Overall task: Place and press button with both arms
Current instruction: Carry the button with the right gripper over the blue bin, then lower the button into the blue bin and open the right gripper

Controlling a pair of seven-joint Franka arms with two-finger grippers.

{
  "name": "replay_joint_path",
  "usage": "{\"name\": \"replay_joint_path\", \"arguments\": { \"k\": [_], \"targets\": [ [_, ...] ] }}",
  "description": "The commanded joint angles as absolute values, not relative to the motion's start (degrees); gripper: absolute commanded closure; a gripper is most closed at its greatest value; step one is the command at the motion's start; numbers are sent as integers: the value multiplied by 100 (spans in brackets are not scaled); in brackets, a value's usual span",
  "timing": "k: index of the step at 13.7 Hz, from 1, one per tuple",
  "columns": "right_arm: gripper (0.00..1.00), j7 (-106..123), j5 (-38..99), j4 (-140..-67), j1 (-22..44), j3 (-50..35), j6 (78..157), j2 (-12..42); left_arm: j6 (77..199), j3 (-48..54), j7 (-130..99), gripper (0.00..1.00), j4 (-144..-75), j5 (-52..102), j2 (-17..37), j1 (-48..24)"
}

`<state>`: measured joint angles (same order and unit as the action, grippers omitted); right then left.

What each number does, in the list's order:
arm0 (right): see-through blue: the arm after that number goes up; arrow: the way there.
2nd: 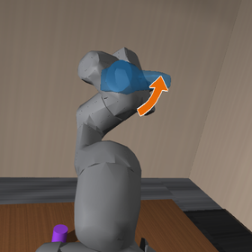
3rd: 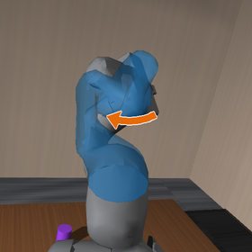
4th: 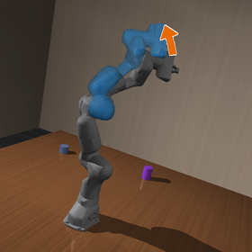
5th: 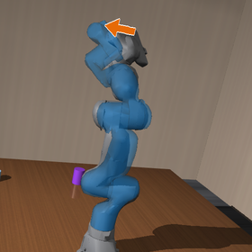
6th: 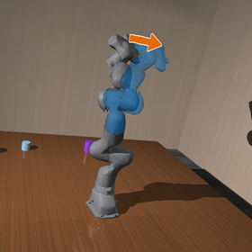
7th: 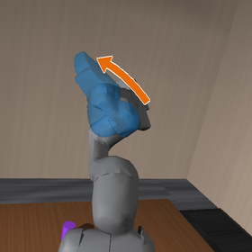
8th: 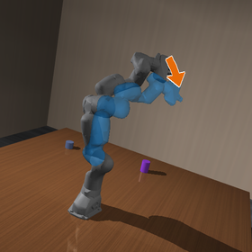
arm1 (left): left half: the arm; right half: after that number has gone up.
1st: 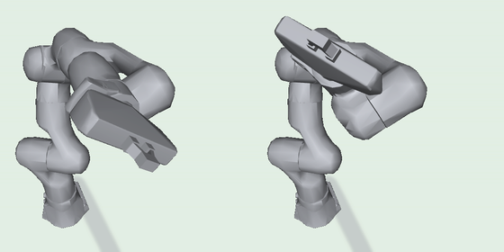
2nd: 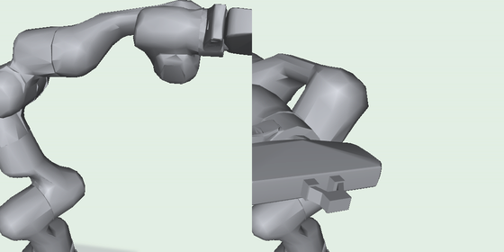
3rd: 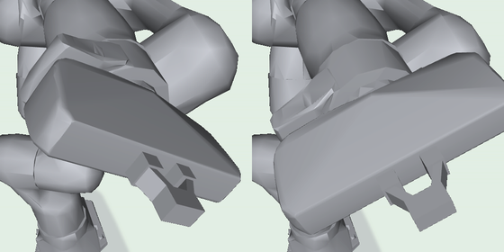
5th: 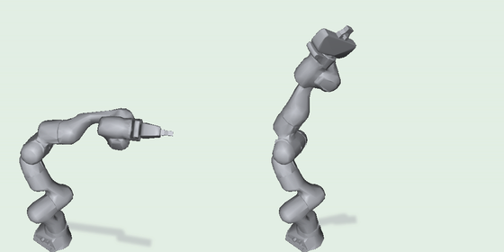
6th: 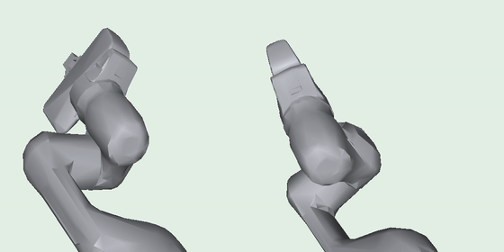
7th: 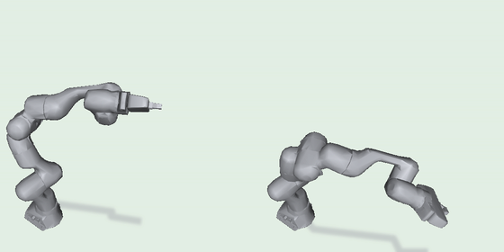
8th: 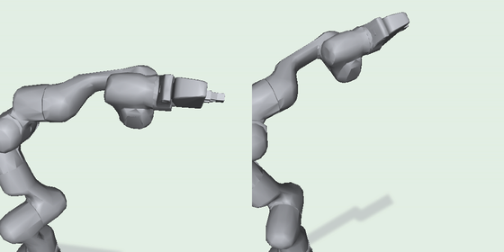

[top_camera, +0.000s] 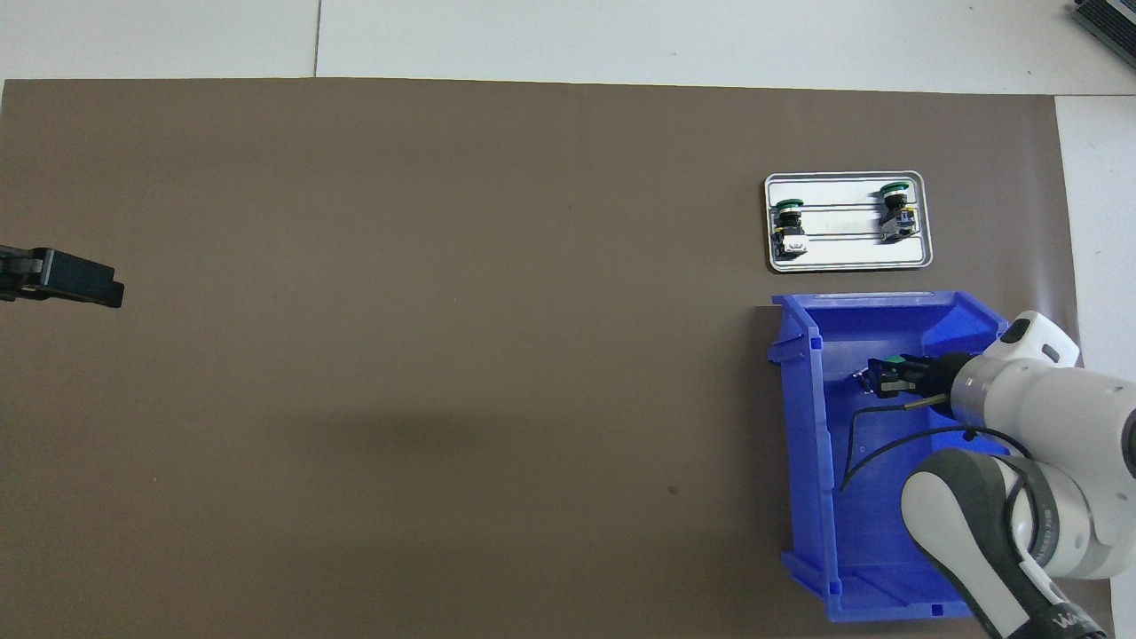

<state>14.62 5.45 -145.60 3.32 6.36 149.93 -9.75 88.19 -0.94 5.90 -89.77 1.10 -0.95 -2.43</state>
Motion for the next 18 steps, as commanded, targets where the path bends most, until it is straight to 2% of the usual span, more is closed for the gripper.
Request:
{"name": "replay_joint_path", "arguments": {
  "k": [1,2,3,4,5,6,11,14,18],
  "targets": [
    [81,1415,685,-14643,307,589,15161,-967,8877,-53,527,0,-9114,53,-220,-185],
    [73,1363,686,-14643,308,580,15161,-967,8877,-53,527,0,-9114,53,-220,-185],
    [57,1293,686,-14643,325,589,15152,-967,8877,-53,527,0,-9114,53,-220,-185],
    [29,1240,677,-14643,334,580,15135,-967,8877,-53,527,0,-9114,53,-220,-185],
    [11,1204,677,-14643,351,580,15109,-967,8877,-53,527,0,-9114,53,-220,-185],
    [0,1195,677,-14643,352,580,15091,-975,8877,-53,527,0,-9114,53,-220,-185],
    [0,880,677,-14231,421,501,14706,-1098,8877,-53,527,0,-9114,53,-220,-185],
    [0,520,607,-13389,466,501,13662,-1090,8877,-53,527,0,-9114,53,-220,-185],
    [0,-139,440,-11861,387,510,11879,-880,8877,-53,527,0,-9114,53,-220,-185]
  ]
}}
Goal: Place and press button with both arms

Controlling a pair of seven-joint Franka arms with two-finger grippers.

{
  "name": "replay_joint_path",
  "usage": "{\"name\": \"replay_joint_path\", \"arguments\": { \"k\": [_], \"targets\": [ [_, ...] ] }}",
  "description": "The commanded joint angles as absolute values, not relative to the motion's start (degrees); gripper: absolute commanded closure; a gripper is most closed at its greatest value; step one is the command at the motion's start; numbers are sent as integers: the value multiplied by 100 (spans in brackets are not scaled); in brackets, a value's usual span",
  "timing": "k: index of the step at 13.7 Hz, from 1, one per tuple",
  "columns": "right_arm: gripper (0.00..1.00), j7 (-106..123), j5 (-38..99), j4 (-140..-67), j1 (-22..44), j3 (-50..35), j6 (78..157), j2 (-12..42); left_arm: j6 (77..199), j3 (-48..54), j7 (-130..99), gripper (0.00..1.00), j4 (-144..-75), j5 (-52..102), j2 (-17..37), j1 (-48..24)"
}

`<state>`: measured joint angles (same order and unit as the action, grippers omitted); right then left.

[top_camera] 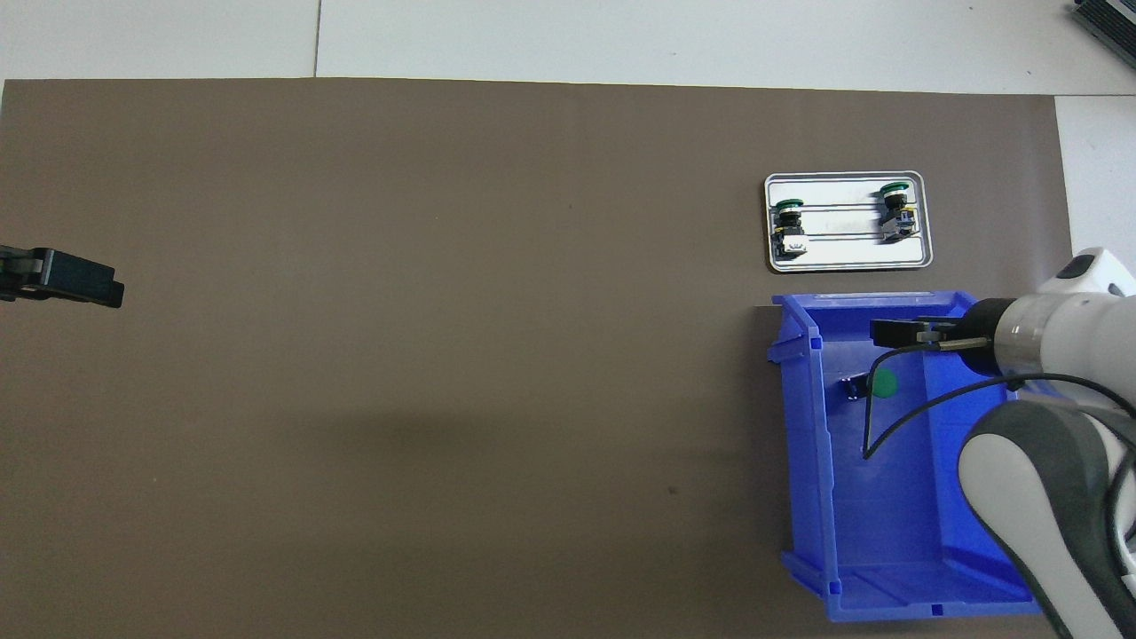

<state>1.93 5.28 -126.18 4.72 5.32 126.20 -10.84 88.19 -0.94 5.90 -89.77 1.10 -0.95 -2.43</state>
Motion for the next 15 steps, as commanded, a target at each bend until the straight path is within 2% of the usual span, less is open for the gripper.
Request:
{"name": "replay_joint_path", "arguments": {
  "k": [1,4,7,12,15],
  "targets": [
    [0,-254,292,-11413,369,501,11430,-766,8877,-53,527,0,-9114,53,-220,-185],
    [0,-369,114,-9788,325,536,9911,-161,8877,-53,527,0,-9114,53,-220,-185],
    [0,-413,-34,-8468,107,545,8889,385,8877,-53,527,0,-9114,53,-220,-185],
    [0,-142,123,-8473,44,536,8895,422,8877,-53,527,0,-9114,53,-220,-185],
    [0,237,19,-8894,52,545,9008,124,8877,-53,527,0,-9114,53,-220,-185]
  ]
}}
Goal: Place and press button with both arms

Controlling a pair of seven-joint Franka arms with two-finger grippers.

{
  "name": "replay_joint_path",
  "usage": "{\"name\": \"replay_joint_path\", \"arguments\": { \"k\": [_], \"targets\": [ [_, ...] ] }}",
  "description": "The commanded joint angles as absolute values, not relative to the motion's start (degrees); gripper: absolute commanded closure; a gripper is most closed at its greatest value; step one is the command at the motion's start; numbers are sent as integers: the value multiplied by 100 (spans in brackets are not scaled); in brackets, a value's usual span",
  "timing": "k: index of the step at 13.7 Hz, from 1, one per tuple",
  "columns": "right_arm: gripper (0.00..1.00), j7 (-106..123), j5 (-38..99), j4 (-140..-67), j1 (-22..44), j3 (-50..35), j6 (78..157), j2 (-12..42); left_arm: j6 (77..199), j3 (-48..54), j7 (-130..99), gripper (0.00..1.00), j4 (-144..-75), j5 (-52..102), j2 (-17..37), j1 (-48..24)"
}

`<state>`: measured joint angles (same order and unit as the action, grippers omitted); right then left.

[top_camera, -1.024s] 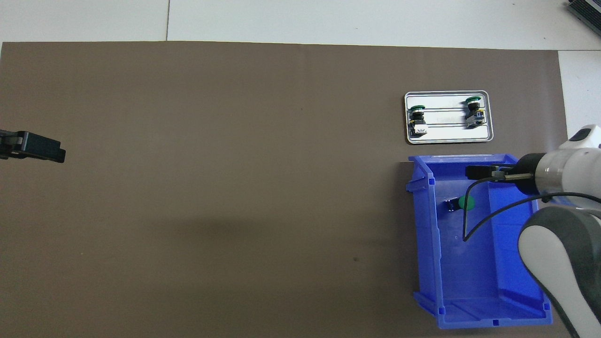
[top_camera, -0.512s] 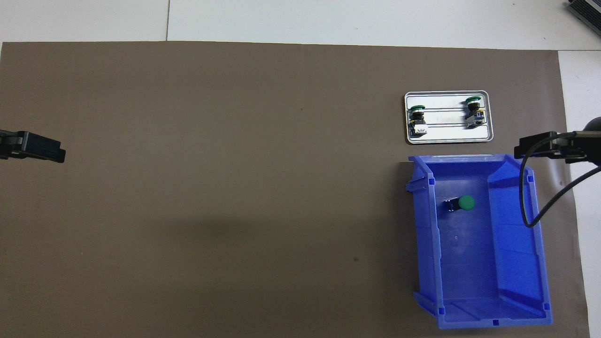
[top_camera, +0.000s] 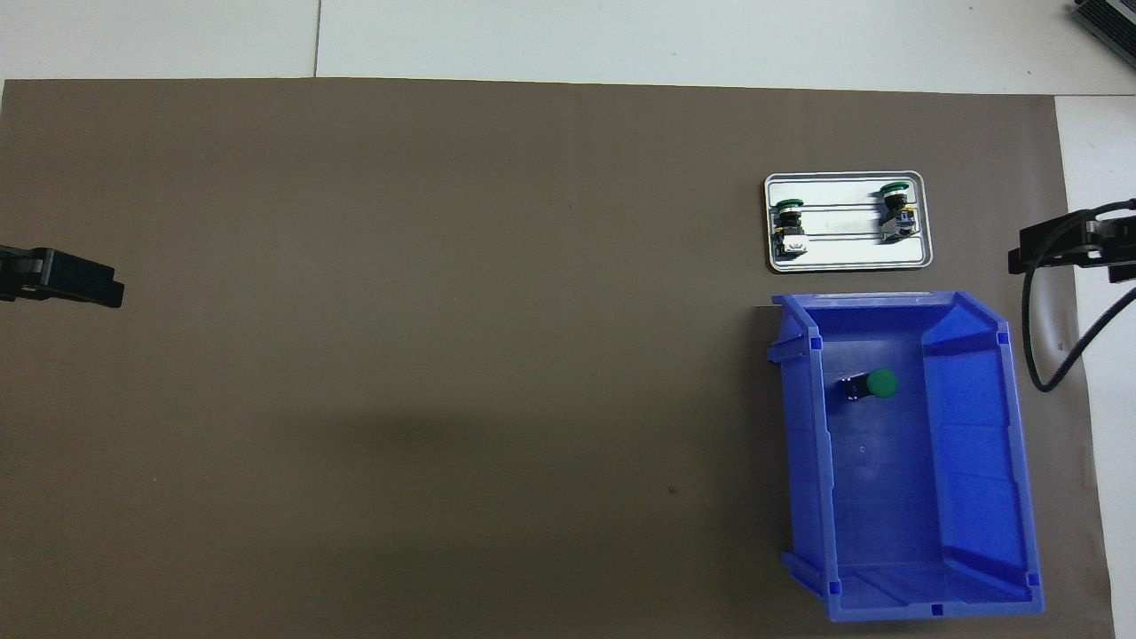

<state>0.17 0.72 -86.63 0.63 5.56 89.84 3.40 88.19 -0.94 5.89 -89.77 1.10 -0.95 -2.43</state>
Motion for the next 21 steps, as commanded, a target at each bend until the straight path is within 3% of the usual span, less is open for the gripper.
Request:
{"name": "replay_joint_path", "arguments": {
  "k": [1,5,21],
  "targets": [
    [0,220,-165,-8895,131,545,9009,106,8877,-53,527,0,-9114,53,-220,-185],
    [0,-411,-246,-8500,237,388,8693,184,8877,-53,527,0,-9114,53,-220,-185],
    [0,-239,-175,-8297,176,325,8472,185,8877,-53,527,0,-9114,53,-220,-185]
  ]
}}
